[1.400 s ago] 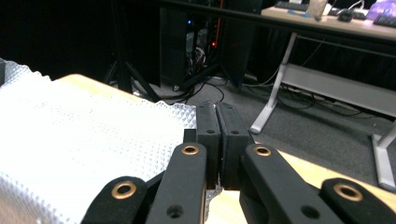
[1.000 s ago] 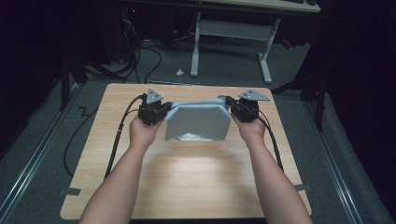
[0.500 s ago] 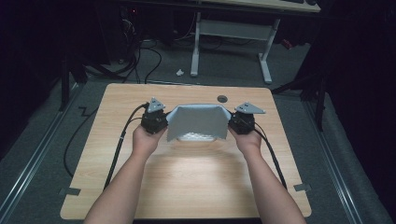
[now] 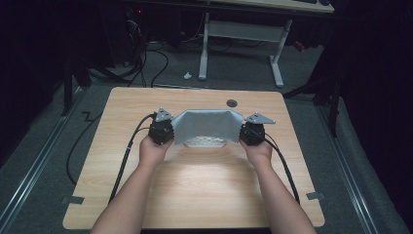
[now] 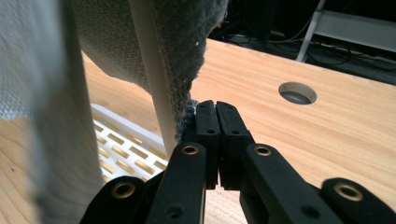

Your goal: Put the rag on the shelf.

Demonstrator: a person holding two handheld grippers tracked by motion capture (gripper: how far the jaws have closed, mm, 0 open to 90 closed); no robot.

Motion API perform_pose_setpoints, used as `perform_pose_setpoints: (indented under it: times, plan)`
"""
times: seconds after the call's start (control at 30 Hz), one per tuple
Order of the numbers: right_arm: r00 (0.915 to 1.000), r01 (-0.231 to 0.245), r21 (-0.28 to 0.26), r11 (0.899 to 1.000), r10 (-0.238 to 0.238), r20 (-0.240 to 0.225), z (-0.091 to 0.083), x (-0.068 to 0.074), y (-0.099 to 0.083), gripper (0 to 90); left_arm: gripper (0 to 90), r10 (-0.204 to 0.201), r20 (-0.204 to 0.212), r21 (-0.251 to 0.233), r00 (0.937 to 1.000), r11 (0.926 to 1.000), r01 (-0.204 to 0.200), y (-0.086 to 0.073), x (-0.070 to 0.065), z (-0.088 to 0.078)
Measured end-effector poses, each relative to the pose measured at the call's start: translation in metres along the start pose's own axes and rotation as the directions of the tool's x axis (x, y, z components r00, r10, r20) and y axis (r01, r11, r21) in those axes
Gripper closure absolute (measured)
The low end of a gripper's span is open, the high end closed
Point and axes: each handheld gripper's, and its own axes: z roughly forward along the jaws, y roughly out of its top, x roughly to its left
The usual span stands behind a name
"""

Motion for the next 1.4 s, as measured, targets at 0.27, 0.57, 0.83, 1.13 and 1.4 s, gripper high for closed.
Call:
perform_pose_setpoints:
  times: [0.27, 0.57, 0.83, 1.13, 1.4]
  plan:
    - [1.0000, 0.000, 0.003, 1.000, 0.000, 0.003, 0.000, 0.000, -0.001, 89.2, 86.3, -0.021, -0.007, -0.001, 0.9998, 0.9998, 0.021, -0.004, 0.004, -0.003]
    - [0.9998, -0.010, -0.011, 1.000, 0.010, 0.020, -0.006, -0.005, 0.003, 81.4, 69.4, -0.053, -0.072, -0.052, 0.9960, 0.9974, 0.050, -0.004, 0.015, -0.019]
    - [0.9989, -0.011, -0.024, 1.000, 0.012, 0.045, -0.014, -0.013, 0.007, 79.5, 66.8, -0.060, -0.106, -0.078, 0.9926, 0.9956, 0.051, -0.004, 0.026, -0.036]
    - [0.9976, -0.010, -0.037, 0.999, 0.012, 0.068, -0.022, -0.020, 0.012, 77.0, 67.0, -0.062, -0.137, -0.094, 0.9886, 0.9943, 0.050, -0.003, 0.032, -0.044]
    - [0.9970, -0.015, -0.041, 0.999, 0.018, 0.075, -0.026, -0.024, 0.013, 76.5, 67.1, -0.061, -0.142, -0.088, 0.9879, 0.9949, 0.049, -0.004, 0.034, -0.049]
